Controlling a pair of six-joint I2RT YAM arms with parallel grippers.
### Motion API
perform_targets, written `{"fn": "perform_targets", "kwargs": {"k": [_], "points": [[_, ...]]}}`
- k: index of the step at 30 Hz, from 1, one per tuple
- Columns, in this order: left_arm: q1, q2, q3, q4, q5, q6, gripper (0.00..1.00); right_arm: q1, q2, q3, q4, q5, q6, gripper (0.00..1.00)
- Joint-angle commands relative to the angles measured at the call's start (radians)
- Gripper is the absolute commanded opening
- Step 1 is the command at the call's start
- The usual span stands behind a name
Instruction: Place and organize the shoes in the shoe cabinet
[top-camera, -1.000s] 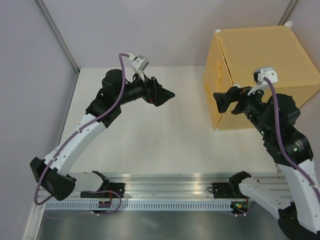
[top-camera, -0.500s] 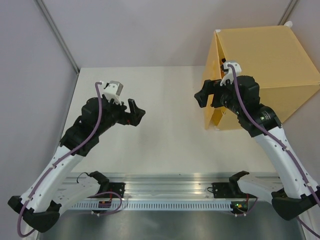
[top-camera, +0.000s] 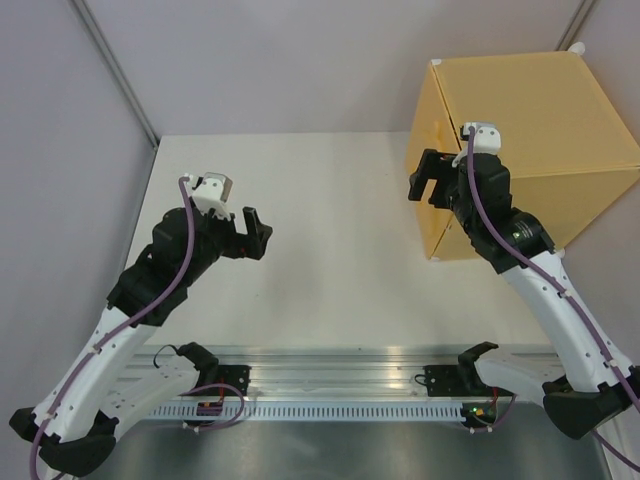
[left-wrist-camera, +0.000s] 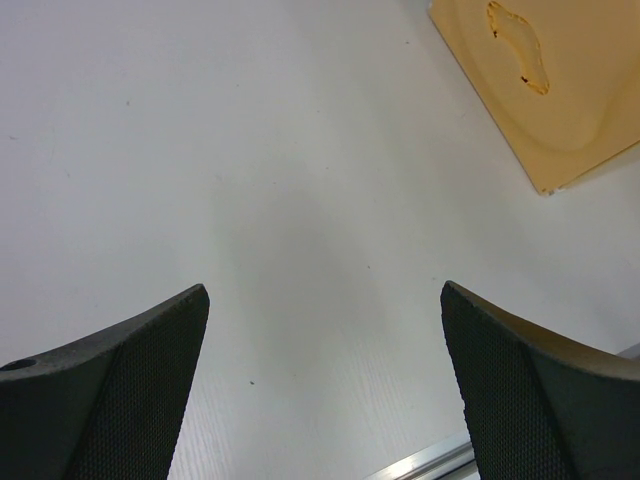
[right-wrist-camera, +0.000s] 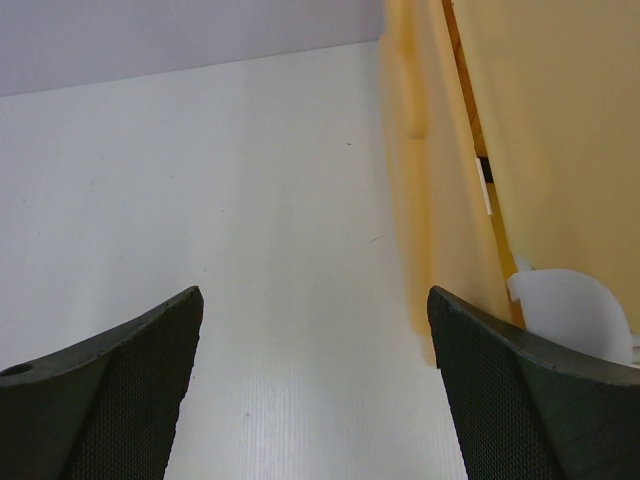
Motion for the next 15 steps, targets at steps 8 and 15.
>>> {"fn": "perform_targets", "kwargs": {"k": [8, 15], "points": [[0.004, -0.037, 0.022, -0.031, -0.053, 0.04, 1.0, -0.007, -0.005, -0.021, 0.005, 0.102, 0.004, 0.97], [0.004, -0.062, 0.043, -0.048, -0.076, 0.051, 1.0, -0.007, -0.034, -0.015, 0.057, -0.007, -0.033, 0.97]]}}
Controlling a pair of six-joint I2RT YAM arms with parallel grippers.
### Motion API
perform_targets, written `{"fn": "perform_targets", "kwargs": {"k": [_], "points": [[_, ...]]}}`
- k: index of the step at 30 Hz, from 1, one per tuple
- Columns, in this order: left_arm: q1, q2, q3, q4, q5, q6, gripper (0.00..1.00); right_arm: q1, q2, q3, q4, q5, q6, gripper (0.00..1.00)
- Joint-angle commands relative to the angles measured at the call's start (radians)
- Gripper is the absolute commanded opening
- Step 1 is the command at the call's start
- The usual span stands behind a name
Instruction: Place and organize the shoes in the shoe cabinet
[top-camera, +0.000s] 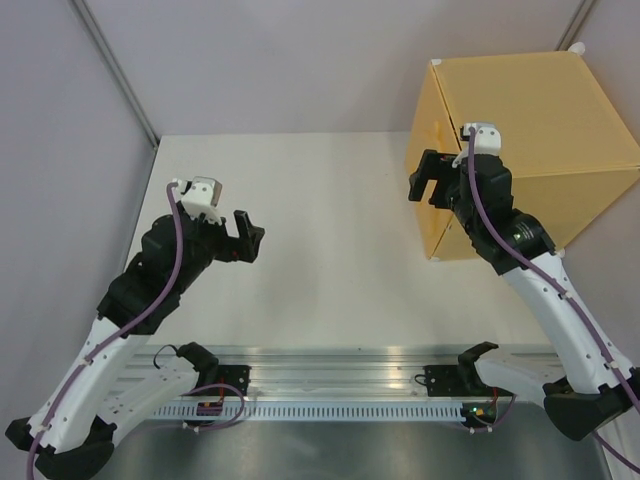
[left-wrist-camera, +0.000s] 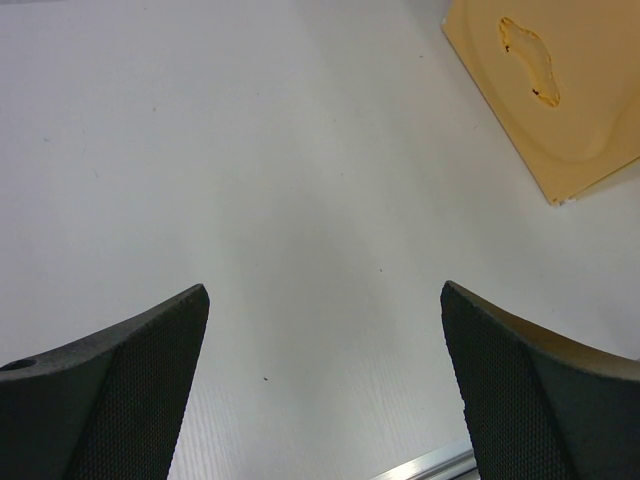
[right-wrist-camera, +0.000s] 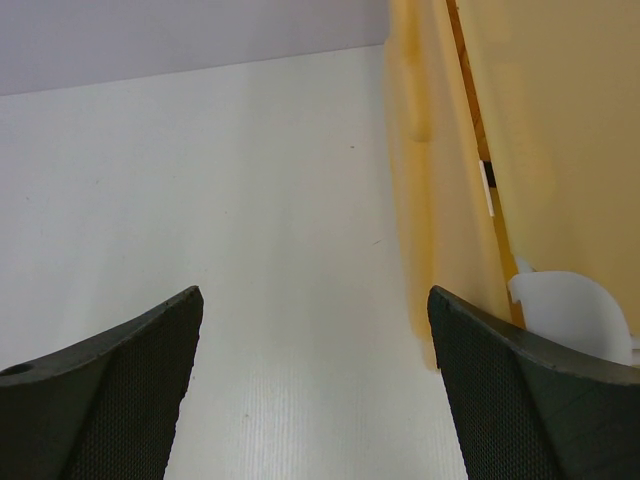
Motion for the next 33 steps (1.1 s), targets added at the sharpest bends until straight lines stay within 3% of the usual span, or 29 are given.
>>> {"fn": "perform_targets", "kwargs": {"k": [1, 23, 33], "points": [[0.004, -0.016, 0.044, -0.011, -0.031, 0.045, 1.0, -0.013, -0.031, -0.003, 0.035, -0.015, -0.022, 0.97], [0.004, -0.033, 0.096, -0.024, -0.033, 0.042, 1.0, -0.013, -0.091, 0.045, 0.085, -0.177, -0.077, 0.98], [0.004, -0.076, 0.217, -0.04, -0.163, 0.114, 1.0, -0.013, -0.185, 0.12, 0.061, -0.01, -0.165, 0.98]]}}
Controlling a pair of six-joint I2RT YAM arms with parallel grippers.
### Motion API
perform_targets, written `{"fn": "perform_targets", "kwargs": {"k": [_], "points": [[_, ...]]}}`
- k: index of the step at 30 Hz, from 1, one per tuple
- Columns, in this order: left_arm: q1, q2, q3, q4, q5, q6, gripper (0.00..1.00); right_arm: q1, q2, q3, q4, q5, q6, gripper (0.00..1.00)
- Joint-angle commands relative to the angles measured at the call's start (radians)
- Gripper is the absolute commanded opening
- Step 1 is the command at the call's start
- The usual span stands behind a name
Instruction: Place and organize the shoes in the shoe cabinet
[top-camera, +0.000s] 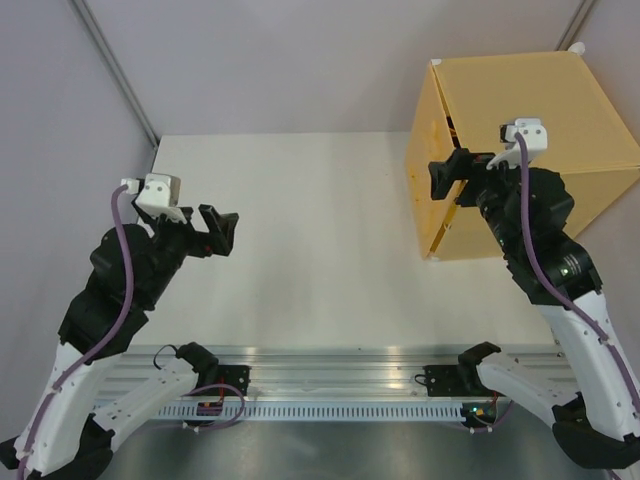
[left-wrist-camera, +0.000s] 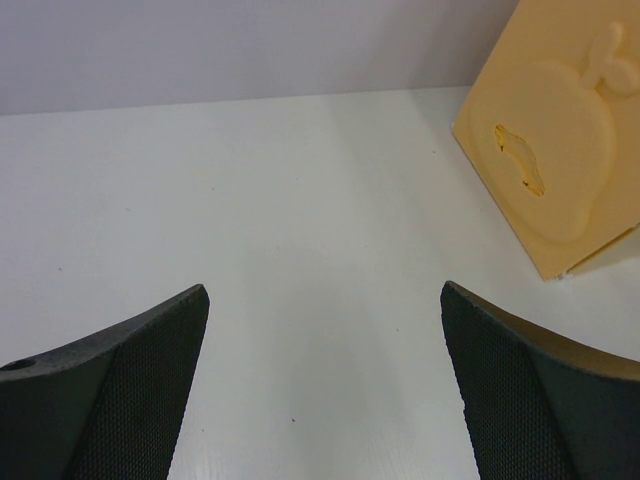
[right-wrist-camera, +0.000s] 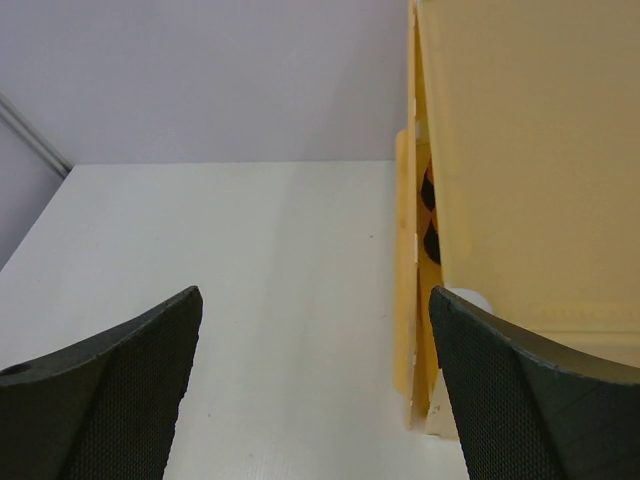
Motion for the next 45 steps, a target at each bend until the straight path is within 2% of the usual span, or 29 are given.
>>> {"fn": "perform_targets", "kwargs": {"k": [1, 7, 14, 22, 28, 45], "points": [[0.004, -0.032, 0.076, 0.008, -0.116, 0.074, 1.0, -0.003, -0.062, 0.066, 0.015, 0.12, -0.073, 0.98], [0.004, -0.103, 0.139, 0.013, -0.294, 0.128, 1.0, -0.003, -0.176, 0.06, -0.001, 0.25, -0.165, 0.98], [0.004, -0.226, 0.128, 0.074, -0.452, 0.169, 1.0, -0.003, -0.396, -0.021, 0.012, 0.412, -0.217, 0.98], [0.004, -0.33, 0.105, 0.123, -0.475, 0.195, 1.0, -0.003, -0.574, -0.107, -0.008, 0.464, -0.22, 0.98], [0.004, -0.372, 0.087, 0.126, -0.481, 0.218, 1.0, -0.003, -0.65, -0.154, -0.018, 0.487, -0.22, 0.98], [0.004, -0.421, 0.064, 0.097, -0.475, 0.171, 1.0, -0.002, -0.65, -0.17, -0.018, 0.485, -0.214, 0.98]]}}
